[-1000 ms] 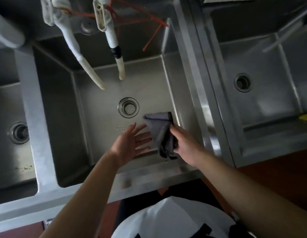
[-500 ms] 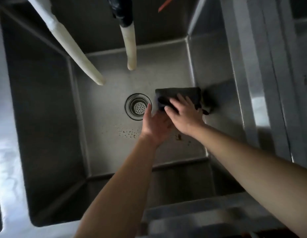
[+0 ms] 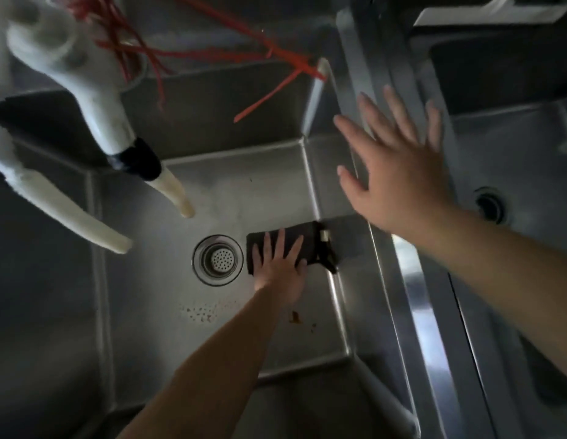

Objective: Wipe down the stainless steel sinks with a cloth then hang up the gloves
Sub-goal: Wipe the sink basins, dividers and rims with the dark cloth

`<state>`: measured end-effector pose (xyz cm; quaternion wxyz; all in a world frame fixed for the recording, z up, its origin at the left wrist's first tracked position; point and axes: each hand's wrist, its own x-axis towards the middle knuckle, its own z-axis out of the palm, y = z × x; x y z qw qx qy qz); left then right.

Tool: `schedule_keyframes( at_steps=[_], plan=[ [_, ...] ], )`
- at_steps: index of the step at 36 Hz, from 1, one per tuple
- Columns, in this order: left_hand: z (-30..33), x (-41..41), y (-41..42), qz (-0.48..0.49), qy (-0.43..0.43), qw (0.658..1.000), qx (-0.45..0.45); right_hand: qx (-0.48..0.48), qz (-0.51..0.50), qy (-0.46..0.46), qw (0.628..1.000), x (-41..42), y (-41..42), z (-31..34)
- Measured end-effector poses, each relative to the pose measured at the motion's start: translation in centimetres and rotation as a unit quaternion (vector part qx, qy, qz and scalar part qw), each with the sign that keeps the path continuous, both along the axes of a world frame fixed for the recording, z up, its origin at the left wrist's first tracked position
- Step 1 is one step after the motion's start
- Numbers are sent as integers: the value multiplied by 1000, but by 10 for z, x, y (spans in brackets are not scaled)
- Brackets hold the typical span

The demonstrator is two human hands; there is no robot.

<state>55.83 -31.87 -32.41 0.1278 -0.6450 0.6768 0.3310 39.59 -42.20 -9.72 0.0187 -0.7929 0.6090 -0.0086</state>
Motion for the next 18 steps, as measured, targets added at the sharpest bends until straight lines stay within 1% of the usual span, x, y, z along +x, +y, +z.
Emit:
schedule_keyframes(
  at_steps=[2, 3, 4, 6, 10, 12, 15, 18],
  plan=[
    [-13, -4, -8, -15, -19, 1000, 5, 28, -17, 39, 999, -18, -17, -12],
    [-18, -5, -11, -19, -27, 999, -1, 40, -19, 41, 998, -22, -21, -19],
    [-22, -5, -12, -23, -32, 999, -12, 46, -17, 30, 998, -24, -22, -25],
    [-28, -4, -21, -25, -29, 999, -31, 27, -15, -8, 999, -26, -20, -35],
    [-33, 9, -68, -37, -38, 996, -77, -2, -22, -56, 998, -26, -23, -41],
    [-35, 18, -101, -10, -50, 995, -90, -7, -23, -74, 997, -29, -25, -43],
    [-35, 37, -147, 60, -70, 991, -94, -13, -22, -102, 994, -29, -25, -43],
    [-35, 68, -158, 144, -113, 976, -120, -22, -25, -106, 994, -30, -26, -42]
  ],
)
